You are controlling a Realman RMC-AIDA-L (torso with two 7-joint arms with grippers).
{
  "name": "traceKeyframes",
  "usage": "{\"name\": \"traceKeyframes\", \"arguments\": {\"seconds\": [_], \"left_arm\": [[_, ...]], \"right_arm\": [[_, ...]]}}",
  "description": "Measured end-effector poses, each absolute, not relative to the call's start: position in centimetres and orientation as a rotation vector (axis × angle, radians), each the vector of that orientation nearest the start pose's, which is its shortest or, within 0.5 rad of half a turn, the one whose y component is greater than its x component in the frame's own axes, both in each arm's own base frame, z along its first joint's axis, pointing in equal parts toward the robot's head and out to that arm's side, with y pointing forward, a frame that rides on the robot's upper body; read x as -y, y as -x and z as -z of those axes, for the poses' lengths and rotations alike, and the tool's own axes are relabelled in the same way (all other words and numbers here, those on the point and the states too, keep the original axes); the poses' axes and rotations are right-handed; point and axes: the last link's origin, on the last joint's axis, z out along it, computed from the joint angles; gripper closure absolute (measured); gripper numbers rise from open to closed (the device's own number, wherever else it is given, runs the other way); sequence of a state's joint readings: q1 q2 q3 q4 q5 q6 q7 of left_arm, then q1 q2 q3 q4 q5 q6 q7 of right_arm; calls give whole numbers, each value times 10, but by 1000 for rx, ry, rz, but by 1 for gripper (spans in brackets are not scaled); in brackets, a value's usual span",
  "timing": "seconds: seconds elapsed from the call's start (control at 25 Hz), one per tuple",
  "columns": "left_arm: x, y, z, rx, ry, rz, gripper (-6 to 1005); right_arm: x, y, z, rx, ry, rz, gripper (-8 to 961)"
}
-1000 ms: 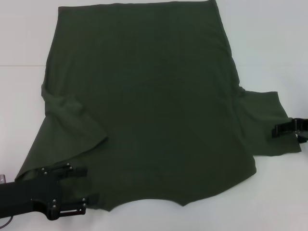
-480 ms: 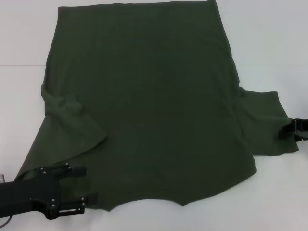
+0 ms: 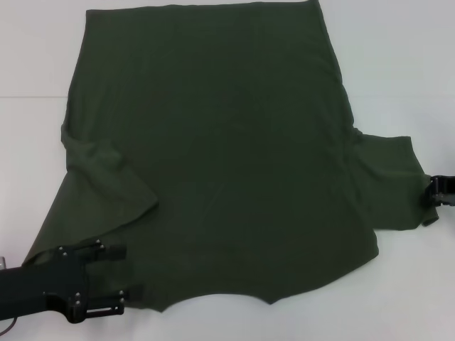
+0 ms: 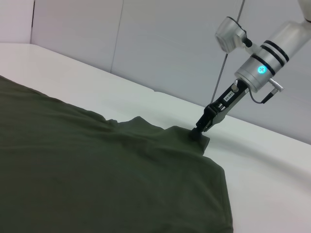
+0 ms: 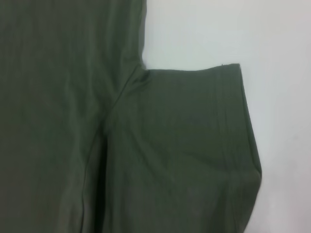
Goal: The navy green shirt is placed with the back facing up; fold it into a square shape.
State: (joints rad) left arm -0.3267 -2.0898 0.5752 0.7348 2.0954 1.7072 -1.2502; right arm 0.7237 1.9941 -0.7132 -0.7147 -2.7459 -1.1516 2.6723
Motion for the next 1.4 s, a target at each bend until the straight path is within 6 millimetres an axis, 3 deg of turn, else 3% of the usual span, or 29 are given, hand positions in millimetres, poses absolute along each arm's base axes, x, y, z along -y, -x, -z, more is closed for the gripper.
{"name": "traceKeyframes", "arguments": {"seconds": [0.36, 0.68, 1.16, 1.4], "left_arm": [[-261, 317, -16, 651, 2697, 656, 192], [-262, 317, -16, 655, 2693, 658, 192], [-264, 316, -18, 672, 2695, 661, 192], [-264, 315, -19, 671, 2696, 662, 192]], "right_arm": [[-404, -315, -49, -1666, 1896, 60, 854], [-407, -315, -64, -1641, 1866, 4, 907], [-409, -311, -95, -1628, 1824, -256, 930], [-419, -298, -95, -1594, 1862, -305, 929]]}}
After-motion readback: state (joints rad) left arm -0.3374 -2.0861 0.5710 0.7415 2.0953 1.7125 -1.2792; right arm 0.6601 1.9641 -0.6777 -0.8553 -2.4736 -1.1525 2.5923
